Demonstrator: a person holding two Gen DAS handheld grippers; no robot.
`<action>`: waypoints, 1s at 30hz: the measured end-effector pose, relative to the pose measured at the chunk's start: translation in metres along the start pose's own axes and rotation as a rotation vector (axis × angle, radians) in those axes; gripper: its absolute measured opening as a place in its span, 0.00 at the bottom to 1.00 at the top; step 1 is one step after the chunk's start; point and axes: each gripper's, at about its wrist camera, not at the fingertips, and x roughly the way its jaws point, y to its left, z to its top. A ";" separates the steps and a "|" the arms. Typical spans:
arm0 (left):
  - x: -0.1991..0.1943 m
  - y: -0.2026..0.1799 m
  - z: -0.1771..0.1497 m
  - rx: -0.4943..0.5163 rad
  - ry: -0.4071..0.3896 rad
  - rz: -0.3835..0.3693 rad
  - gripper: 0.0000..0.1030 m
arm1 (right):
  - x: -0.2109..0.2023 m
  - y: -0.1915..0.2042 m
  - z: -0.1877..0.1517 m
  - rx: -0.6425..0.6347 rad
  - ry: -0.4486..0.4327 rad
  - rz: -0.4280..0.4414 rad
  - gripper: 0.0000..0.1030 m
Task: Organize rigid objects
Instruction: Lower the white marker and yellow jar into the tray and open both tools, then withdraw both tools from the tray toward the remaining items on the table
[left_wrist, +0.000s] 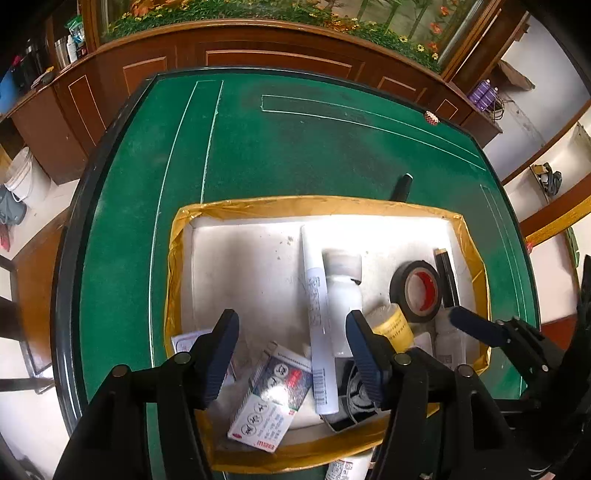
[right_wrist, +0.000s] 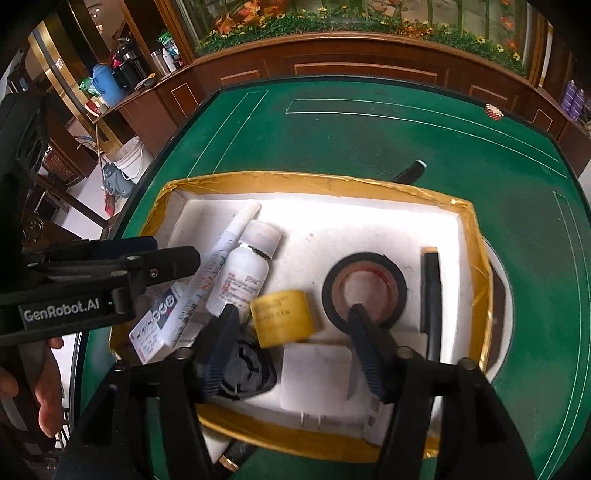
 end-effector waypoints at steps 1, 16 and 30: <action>-0.001 -0.001 -0.001 -0.004 0.000 0.002 0.63 | -0.003 -0.002 -0.003 0.003 -0.003 -0.004 0.66; -0.022 -0.012 -0.029 -0.021 -0.023 0.036 0.72 | -0.035 -0.026 -0.044 0.042 -0.011 -0.022 0.90; -0.046 -0.029 -0.078 0.025 -0.055 0.107 0.76 | -0.053 -0.036 -0.082 0.024 0.014 0.004 0.99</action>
